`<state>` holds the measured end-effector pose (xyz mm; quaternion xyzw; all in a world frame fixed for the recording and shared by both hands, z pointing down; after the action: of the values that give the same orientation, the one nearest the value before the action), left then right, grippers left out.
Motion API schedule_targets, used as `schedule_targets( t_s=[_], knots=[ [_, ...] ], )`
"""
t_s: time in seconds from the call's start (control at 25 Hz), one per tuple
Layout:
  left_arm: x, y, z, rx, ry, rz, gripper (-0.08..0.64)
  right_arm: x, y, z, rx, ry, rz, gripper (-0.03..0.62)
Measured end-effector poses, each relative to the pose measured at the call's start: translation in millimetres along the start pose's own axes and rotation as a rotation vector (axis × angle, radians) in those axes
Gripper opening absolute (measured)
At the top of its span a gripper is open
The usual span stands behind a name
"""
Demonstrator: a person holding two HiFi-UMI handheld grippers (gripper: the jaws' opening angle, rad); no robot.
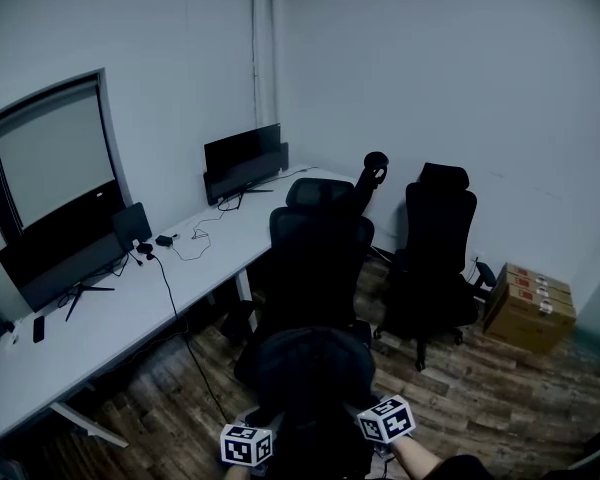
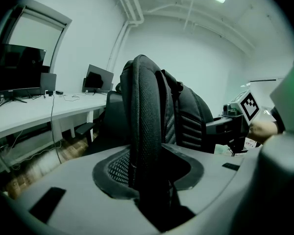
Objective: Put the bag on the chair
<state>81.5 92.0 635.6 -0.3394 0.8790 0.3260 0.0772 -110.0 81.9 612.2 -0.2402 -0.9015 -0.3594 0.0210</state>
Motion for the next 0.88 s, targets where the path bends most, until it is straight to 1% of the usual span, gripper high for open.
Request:
schedule_targets(
  t_s=[0.32, 0.44, 0.64, 0.88],
  knots=[
    [-9, 1, 10, -0.006, 0.044, -0.022, 0.172, -2, 5, 5, 0.045, 0.034, -0.025, 0.095],
    [-11, -2, 17, 0.007, 0.056, -0.036, 0.172, -5, 3, 11, 0.074, 0.027, -0.036, 0.095],
    [-21, 2, 35, 0.054, 0.066, -0.022, 0.172, 0, 12, 34, 0.1, -0.006, -0.031, 0.095],
    [-28, 8, 41, 0.056, 0.06, 0.01, 0.172, 6, 24, 42, 0.094, -0.012, -0.01, 0.095]
  ],
)
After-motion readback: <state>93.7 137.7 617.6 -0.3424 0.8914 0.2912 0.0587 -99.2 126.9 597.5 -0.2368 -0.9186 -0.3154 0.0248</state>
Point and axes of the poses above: the fingertips, and each gripper's own axes: y forward along the fingers, x to its right, z out of its top, the point moved 3 cm from there along -y, backward along the fingers
